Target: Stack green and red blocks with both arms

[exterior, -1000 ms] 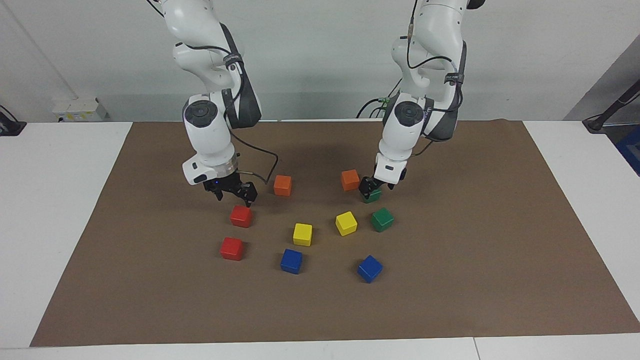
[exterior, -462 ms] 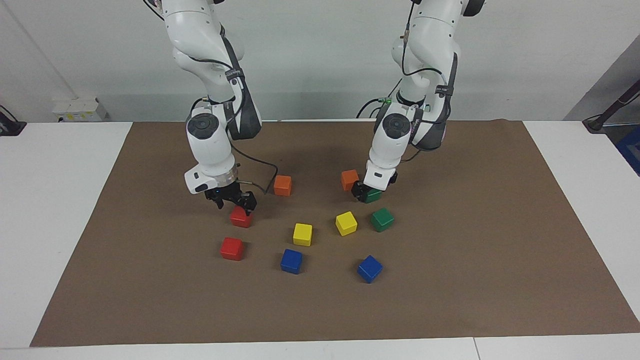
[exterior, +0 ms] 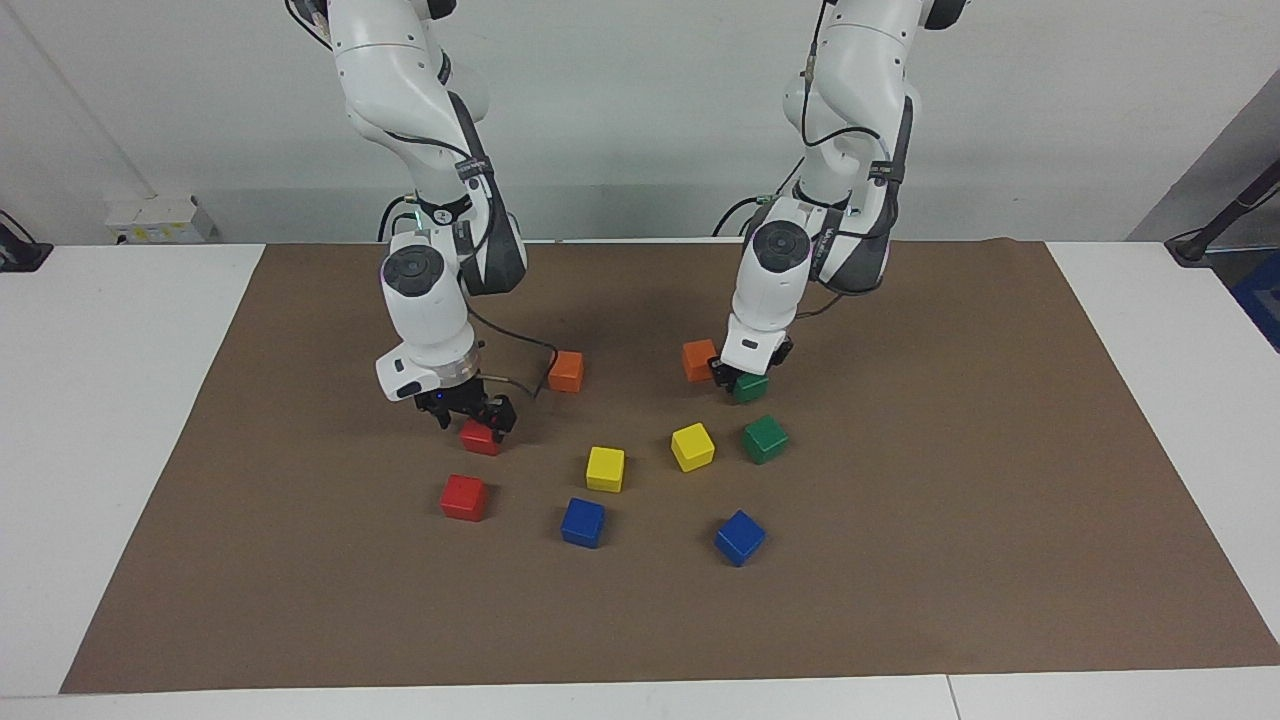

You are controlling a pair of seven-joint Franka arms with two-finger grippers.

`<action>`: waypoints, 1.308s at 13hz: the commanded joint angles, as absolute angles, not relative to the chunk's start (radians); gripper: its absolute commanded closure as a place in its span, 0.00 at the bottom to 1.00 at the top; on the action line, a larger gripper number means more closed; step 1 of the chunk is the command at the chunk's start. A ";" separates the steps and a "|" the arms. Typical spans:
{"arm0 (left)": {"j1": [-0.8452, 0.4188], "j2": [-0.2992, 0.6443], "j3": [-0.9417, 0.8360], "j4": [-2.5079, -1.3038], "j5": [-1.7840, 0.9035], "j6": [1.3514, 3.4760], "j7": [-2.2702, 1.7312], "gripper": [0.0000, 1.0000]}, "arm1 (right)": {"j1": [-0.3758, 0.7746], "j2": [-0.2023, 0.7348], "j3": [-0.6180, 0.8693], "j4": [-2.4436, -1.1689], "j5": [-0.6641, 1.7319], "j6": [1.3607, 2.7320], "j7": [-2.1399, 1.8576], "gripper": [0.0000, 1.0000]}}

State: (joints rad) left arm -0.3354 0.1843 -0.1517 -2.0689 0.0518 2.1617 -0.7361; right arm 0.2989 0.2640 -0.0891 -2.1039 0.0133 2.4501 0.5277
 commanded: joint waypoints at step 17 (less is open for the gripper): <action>0.153 0.256 -0.144 -2.039 -0.021 2.258 0.032 1.00 | 0.106 0.133 -0.083 -2.109 0.028 2.295 0.085 1.00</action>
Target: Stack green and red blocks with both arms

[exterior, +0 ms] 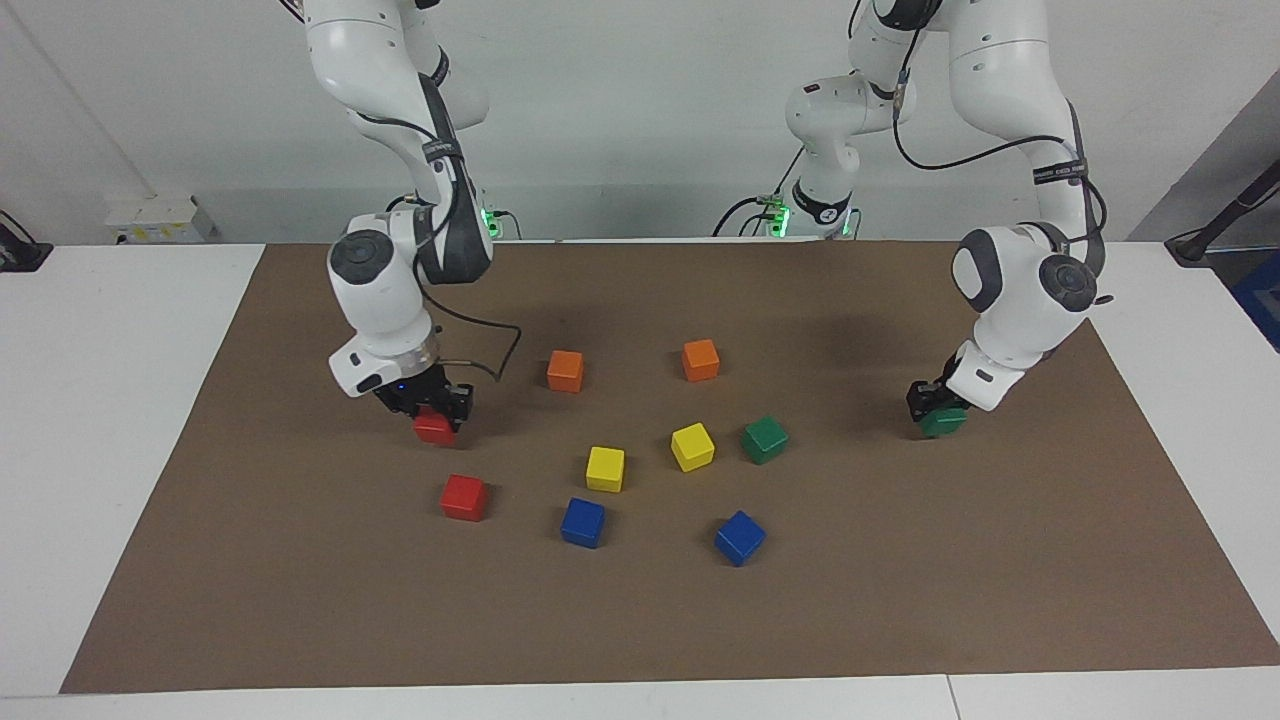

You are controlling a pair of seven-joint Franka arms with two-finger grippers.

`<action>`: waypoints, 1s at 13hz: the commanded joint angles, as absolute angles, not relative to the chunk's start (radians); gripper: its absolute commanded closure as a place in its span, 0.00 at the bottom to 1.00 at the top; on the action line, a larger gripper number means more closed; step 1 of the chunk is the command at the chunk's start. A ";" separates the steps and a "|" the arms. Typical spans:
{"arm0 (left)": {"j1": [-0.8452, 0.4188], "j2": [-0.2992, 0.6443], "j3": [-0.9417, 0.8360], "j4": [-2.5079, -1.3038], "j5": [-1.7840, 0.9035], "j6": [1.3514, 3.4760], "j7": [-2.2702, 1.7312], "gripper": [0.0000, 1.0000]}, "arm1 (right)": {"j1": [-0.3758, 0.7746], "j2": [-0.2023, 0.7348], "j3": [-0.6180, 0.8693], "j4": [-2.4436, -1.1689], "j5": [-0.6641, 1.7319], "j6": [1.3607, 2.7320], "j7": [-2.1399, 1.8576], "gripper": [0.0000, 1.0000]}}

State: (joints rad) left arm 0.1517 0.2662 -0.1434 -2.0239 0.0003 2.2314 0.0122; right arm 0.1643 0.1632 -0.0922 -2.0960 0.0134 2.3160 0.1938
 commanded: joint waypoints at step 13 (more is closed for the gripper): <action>0.050 0.268 -0.149 -1.791 -0.021 2.003 -0.184 0.00 | -0.025 0.225 -0.083 -2.143 0.028 2.419 -0.169 1.00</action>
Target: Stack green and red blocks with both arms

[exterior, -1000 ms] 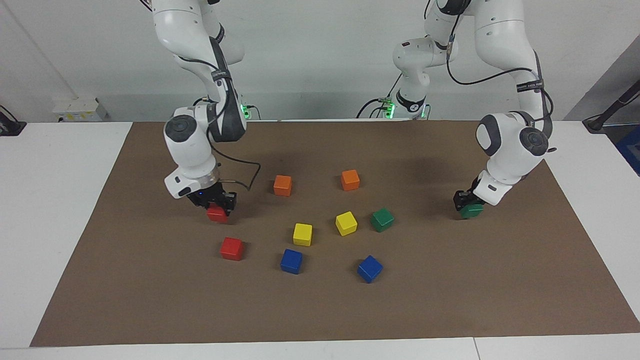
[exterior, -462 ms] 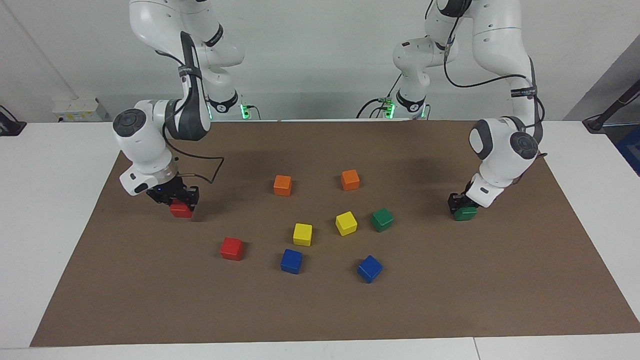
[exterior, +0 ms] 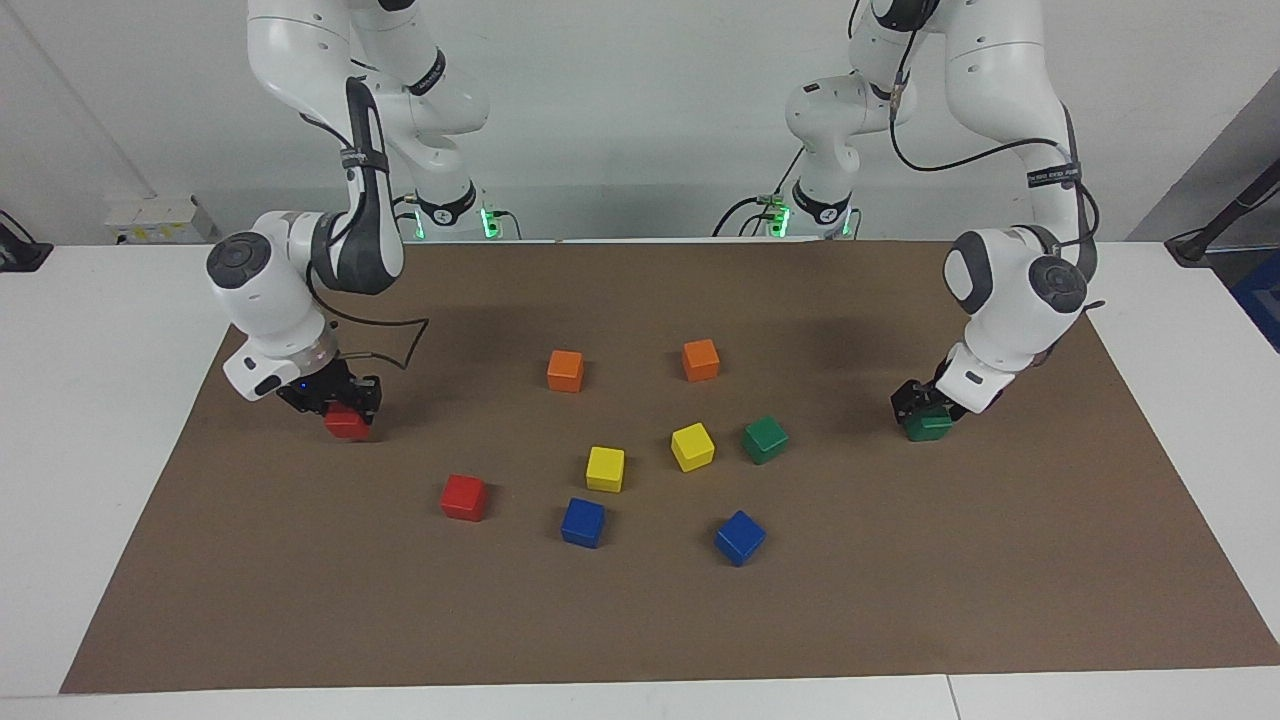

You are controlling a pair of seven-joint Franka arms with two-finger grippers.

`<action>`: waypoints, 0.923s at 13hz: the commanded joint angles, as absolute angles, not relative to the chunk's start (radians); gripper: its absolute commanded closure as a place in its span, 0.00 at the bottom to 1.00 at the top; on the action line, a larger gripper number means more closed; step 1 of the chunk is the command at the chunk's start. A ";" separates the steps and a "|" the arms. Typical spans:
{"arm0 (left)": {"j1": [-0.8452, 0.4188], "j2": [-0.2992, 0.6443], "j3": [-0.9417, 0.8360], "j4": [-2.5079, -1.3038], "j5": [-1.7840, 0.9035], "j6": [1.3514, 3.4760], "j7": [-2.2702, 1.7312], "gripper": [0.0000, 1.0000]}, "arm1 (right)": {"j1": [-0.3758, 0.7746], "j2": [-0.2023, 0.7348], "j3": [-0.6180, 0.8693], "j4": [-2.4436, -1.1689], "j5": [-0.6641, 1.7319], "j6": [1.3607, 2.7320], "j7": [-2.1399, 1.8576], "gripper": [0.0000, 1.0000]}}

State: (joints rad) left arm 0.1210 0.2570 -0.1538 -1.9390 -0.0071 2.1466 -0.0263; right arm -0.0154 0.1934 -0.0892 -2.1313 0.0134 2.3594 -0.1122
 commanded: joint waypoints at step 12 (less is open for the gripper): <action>-0.310 0.419 -0.135 -1.773 0.126 2.216 -0.908 0.00 | -0.018 0.189 -0.084 -2.067 0.023 2.271 -0.153 0.00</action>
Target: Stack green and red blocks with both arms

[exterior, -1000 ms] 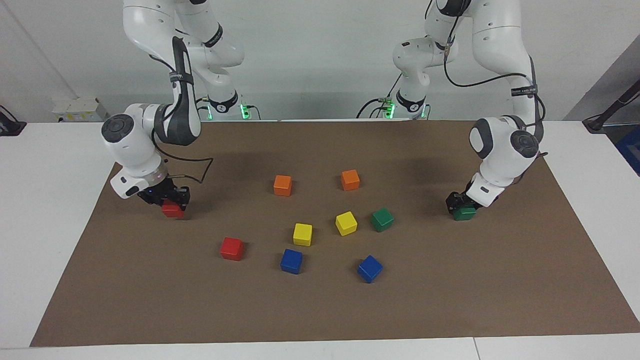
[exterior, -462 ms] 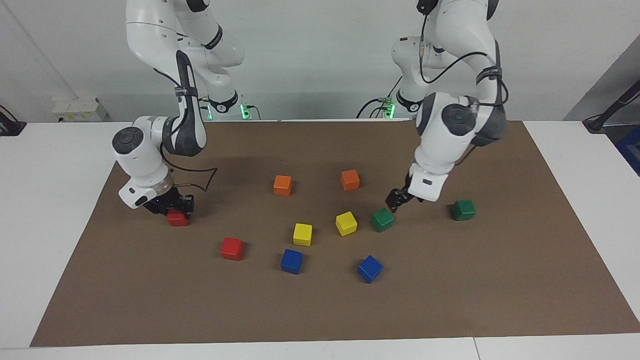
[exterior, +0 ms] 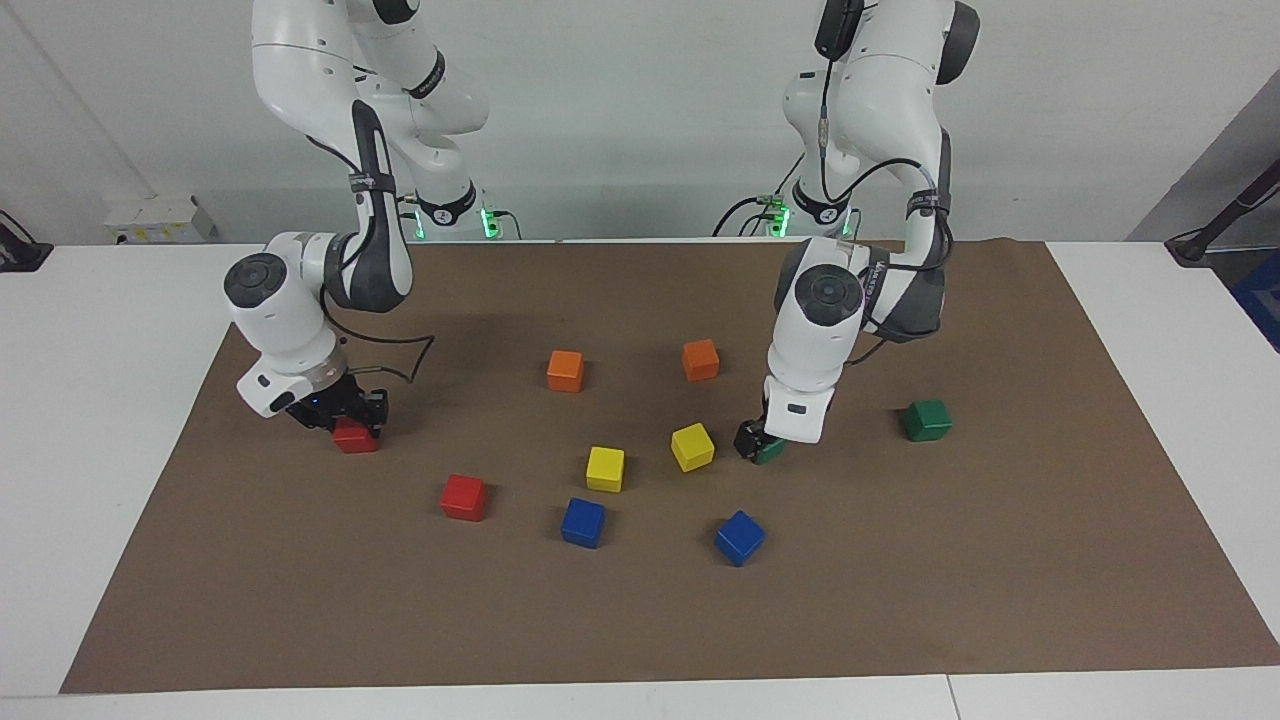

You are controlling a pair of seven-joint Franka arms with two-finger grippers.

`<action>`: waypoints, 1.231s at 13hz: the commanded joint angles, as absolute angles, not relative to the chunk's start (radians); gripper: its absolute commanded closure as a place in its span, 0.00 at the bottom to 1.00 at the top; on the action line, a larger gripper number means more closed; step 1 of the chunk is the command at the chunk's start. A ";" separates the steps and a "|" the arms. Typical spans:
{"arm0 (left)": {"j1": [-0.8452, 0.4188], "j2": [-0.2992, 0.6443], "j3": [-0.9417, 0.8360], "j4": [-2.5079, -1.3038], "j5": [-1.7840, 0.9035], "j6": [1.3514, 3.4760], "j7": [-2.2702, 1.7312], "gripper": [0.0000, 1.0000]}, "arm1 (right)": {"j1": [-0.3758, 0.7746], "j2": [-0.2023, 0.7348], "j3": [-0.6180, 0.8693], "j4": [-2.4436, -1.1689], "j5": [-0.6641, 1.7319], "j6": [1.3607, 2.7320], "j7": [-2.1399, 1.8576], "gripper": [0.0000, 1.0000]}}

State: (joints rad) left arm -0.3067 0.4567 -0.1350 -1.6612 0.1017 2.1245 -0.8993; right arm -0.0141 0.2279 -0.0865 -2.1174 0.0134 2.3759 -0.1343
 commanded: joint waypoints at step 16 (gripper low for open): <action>0.039 0.215 -0.141 -1.807 -0.024 1.887 -0.115 1.00 | 0.239 0.449 -0.080 -1.629 0.011 2.170 0.417 0.00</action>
